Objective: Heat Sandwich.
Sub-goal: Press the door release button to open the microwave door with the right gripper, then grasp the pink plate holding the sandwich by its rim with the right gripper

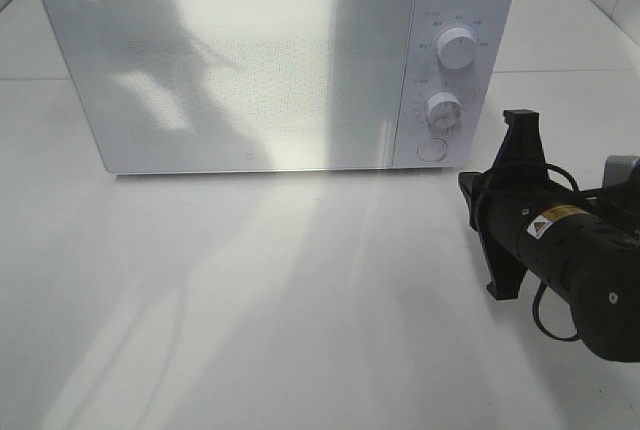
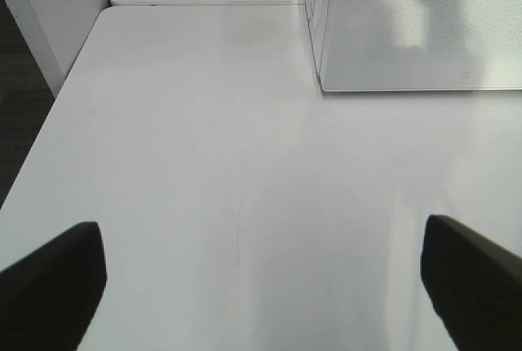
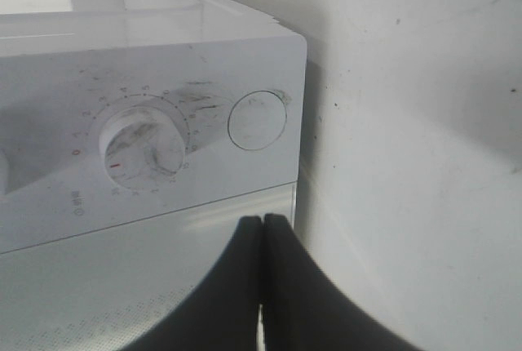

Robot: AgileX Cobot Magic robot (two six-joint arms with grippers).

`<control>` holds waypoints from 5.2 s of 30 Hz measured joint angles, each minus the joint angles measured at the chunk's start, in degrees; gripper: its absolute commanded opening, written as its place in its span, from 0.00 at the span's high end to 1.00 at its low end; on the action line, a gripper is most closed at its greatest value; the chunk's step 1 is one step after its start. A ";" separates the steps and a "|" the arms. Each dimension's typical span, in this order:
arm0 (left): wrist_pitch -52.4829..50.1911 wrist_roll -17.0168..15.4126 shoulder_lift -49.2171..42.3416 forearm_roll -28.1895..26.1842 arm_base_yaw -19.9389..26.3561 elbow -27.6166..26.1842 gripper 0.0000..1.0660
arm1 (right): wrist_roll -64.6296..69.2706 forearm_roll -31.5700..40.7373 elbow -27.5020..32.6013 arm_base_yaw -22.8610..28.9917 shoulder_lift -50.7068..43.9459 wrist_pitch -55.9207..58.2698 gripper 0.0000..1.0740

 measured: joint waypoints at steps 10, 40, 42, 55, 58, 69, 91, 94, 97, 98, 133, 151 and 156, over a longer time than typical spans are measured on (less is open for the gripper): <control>0.00 0.00 0.00 0.00 0.00 0.00 0.03 | 0.00 -5.73 -6.13 -5.67 4.98 4.18 0.99; 0.00 0.00 0.00 0.00 0.00 0.00 0.03 | 0.00 -12.03 -22.80 -13.01 15.24 14.95 0.99; 0.00 0.00 0.00 0.00 0.00 0.00 0.03 | 0.06 -12.03 -22.80 -13.01 15.24 14.67 0.99; 0.00 0.00 0.00 0.00 0.00 0.00 0.03 | 0.11 -11.69 -24.52 -12.72 15.99 13.75 1.00; 0.00 0.00 0.00 0.00 0.00 0.00 0.03 | 0.06 -12.09 -25.38 -12.26 18.05 10.31 1.00; 0.00 0.00 0.00 0.00 0.00 0.00 0.03 | -0.11 -11.29 -25.73 -11.63 19.37 8.65 0.99; 0.00 0.00 0.00 0.00 0.00 0.00 0.03 | -1.89 -10.94 -25.90 -11.75 18.62 11.97 0.99; 0.00 0.00 0.00 0.00 0.00 0.00 0.03 | -1.89 -12.61 -25.04 -12.26 17.93 12.03 0.98; 0.00 0.00 0.00 0.00 0.00 0.00 0.03 | -1.83 -14.15 -24.41 -12.55 17.13 11.97 0.98; 0.00 0.00 0.00 0.00 0.00 0.00 0.03 | -1.83 -14.50 -24.12 -12.61 16.67 12.15 0.98; 0.00 0.00 0.00 0.00 0.00 0.00 0.03 | -10.31 -20.23 -8.14 -13.12 -9.00 44.06 0.96; 0.00 0.00 0.00 0.00 0.00 0.00 0.03 | -44.12 -31.34 -21.43 -13.12 -11.75 79.98 0.93; 0.00 0.00 0.00 0.00 0.00 0.00 0.03 | -50.13 -37.99 -23.49 -13.12 -12.09 86.69 0.92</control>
